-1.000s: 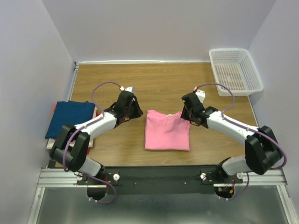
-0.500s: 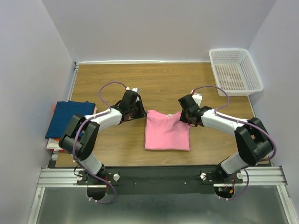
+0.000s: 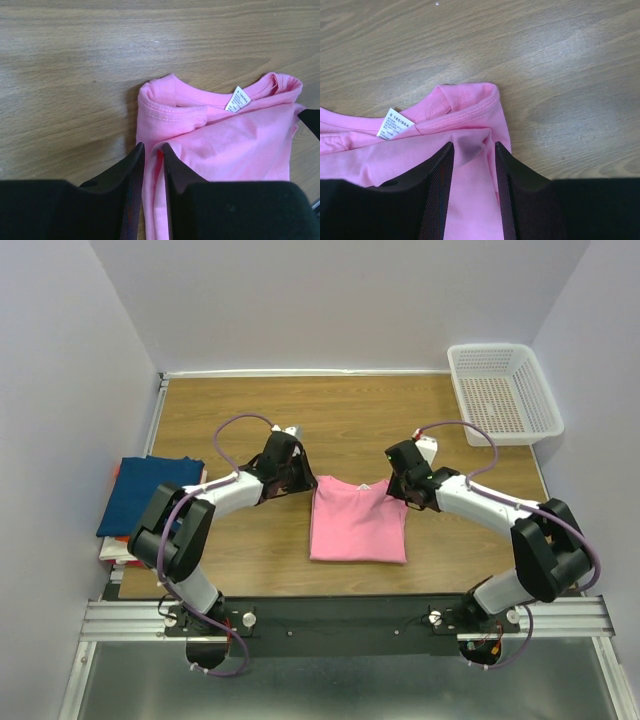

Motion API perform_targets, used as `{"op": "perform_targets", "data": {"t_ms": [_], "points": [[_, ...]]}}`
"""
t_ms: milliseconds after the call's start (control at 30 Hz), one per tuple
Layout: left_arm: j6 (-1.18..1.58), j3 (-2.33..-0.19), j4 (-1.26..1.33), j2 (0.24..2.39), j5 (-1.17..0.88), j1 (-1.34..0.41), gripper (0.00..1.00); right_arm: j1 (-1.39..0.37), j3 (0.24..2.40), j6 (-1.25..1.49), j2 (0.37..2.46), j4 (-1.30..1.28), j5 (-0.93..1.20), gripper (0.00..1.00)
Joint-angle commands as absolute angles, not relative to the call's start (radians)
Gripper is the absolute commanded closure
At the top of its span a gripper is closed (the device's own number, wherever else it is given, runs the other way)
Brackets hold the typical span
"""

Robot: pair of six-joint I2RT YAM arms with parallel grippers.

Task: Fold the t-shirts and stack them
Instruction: Fold the tshirt

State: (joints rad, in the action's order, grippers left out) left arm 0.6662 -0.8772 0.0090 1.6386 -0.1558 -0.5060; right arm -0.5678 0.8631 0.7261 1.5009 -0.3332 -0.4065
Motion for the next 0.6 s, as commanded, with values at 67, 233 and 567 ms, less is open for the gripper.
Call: {"op": "perform_targets", "data": {"t_ms": [67, 233, 567], "points": [[0.677, -0.884, 0.023, 1.583, -0.160, -0.509, 0.68, -0.561, 0.865, 0.756, 1.465, -0.324, -0.471, 0.54], [0.673, -0.887, 0.017, 1.577, -0.158, -0.509, 0.66, -0.560, 0.879, 0.756, 1.500, -0.322, -0.462, 0.54], [0.667, -0.900, 0.017, 1.598, -0.176, -0.509, 0.65, -0.555, 0.905, 0.750, 1.549, -0.319, -0.463, 0.54]]}}
